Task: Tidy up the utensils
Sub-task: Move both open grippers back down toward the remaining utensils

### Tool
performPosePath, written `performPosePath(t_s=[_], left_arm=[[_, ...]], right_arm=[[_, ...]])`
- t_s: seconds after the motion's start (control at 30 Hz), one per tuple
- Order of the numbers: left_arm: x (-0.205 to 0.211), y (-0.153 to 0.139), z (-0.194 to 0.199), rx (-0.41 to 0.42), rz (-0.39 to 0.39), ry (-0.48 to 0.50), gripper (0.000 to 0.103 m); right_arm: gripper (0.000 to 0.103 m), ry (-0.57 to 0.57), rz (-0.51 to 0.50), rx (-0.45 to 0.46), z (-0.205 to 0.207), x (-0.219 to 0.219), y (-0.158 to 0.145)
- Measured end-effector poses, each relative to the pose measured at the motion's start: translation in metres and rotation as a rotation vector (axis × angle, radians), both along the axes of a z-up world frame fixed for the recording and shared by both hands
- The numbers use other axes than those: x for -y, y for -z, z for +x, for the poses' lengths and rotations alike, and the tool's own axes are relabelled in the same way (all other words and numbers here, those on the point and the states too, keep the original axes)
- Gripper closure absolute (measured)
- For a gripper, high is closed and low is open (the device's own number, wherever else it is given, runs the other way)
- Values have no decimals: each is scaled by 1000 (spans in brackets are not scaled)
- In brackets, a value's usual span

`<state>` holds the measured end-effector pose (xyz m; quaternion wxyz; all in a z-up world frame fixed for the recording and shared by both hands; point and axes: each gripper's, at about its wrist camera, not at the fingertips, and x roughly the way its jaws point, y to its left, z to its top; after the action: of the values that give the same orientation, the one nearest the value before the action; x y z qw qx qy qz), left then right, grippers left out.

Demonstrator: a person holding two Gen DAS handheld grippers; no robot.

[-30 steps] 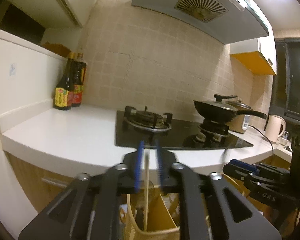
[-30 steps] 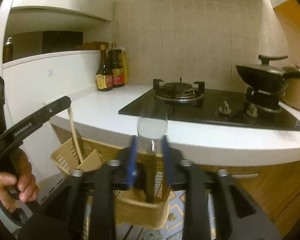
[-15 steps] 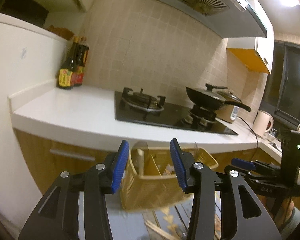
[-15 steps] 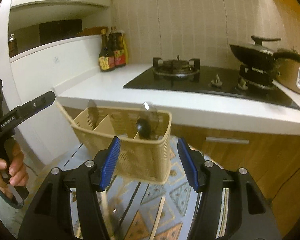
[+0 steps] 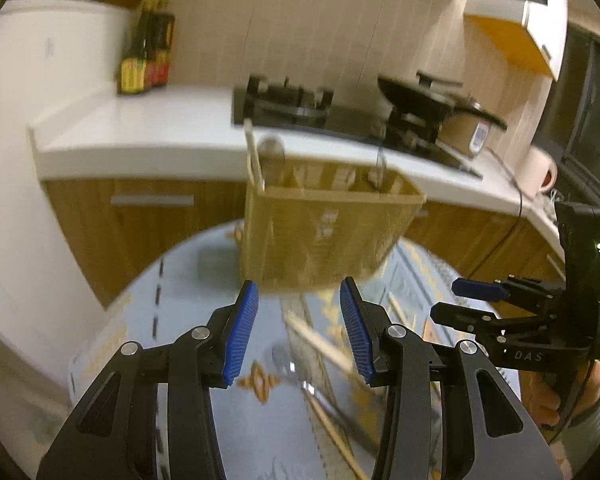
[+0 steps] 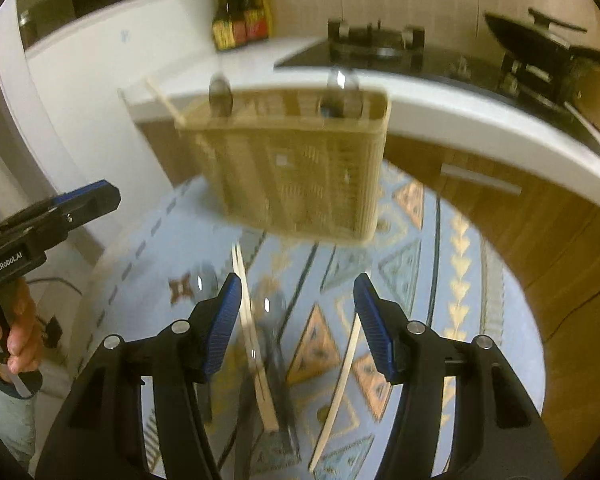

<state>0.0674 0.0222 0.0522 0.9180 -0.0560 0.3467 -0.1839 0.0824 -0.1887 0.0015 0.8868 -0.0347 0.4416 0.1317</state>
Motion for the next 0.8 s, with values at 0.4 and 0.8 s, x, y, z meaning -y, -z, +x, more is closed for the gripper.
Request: performPosePath(t_s=[0.4,0.8], left_arm=[[-11,74,27,-356,-91,5,63],[-2,104,52,-432,-113,8,63]], right_arm=[[72,-15,54,-276,15,4,61],[78,-87,-19,-317,14,-8,88]])
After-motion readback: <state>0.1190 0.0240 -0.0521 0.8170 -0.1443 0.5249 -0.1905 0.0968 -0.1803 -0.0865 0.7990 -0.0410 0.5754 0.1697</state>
